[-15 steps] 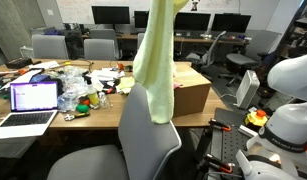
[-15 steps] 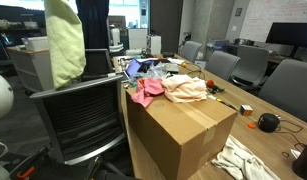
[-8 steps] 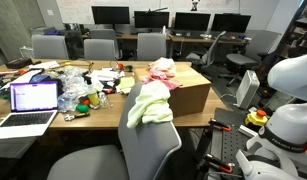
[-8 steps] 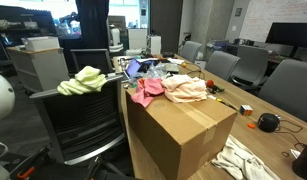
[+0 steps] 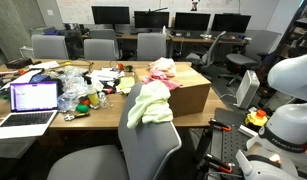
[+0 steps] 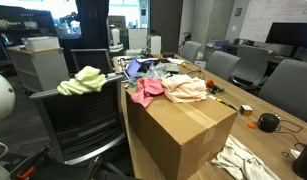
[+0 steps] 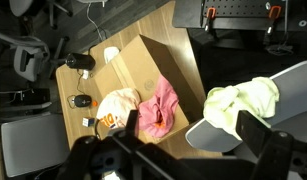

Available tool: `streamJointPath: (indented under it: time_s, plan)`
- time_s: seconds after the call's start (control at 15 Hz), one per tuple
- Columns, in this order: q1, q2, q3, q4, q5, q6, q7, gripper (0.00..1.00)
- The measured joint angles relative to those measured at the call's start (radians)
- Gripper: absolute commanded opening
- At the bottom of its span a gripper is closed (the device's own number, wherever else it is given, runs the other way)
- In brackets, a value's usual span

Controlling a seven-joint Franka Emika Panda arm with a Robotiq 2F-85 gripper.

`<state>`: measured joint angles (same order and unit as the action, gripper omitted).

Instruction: Pick up the light green cloth from the box and put it on the headrest of the chair

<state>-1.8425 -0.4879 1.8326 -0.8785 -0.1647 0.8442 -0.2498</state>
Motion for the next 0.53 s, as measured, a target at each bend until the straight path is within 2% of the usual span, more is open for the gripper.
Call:
streamJointPath:
  time_s: [0.33,0.53]
  plan:
    - [0.0,0.006,0.002,-0.025,0.024,0.0,-0.068,1.0]
    - [0.015,0.013,-0.025,-0.065,0.115,0.009,-0.123,1.0]
